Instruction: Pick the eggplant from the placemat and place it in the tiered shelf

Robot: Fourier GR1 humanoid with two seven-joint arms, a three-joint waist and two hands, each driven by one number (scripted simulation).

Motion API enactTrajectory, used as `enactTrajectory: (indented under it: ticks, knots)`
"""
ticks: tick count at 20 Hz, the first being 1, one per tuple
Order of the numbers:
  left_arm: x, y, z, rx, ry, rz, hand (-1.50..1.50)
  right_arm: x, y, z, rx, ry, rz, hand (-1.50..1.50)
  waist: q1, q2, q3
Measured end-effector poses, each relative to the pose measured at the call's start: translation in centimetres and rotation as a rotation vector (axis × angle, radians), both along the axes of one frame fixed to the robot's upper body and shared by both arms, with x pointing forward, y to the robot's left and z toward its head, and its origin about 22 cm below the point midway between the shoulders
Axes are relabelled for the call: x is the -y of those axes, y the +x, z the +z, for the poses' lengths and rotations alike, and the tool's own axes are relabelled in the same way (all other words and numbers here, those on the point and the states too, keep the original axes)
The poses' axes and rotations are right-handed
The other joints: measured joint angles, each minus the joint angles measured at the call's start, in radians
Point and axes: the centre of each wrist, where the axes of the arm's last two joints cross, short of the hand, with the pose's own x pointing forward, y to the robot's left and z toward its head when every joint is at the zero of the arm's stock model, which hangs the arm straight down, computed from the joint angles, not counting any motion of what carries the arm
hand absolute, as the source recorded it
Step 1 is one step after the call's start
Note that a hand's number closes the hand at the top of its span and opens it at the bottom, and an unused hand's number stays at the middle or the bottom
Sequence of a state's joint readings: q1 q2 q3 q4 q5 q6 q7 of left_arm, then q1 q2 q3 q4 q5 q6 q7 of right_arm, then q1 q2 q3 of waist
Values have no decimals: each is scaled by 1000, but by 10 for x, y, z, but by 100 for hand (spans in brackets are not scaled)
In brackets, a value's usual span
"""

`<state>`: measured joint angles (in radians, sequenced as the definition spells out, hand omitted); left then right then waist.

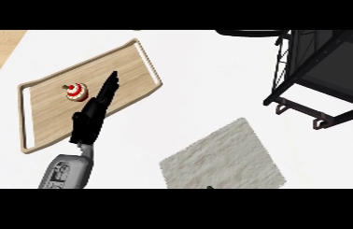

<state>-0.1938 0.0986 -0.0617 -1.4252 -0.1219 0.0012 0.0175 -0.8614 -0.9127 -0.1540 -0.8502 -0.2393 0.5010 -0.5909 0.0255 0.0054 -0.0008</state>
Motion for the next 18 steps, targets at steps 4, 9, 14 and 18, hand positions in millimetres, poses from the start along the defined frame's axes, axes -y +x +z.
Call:
enactTrajectory:
  ticks: [4, 9, 14, 18]
  knots:
    - [-1, -3, -3, 2, 5, 3, 0, -3, 11, -1, -16, 5, -10, 150, -6, -3, 2]
    - [1, 0, 0, 6, -1, -2, 0, 0, 14, -1, -10, -82, -149, -150, -2, -3, -1]
    - [4, 2, 5, 3, -3, -3, 0, 9, 19, -9, -18, -122, -258, -150, 0, -4, -5]
    - [5, 3, 7, 4, -6, -8, 0, 18, 22, -10, -58, -68, -259, -150, 5, -1, -3]
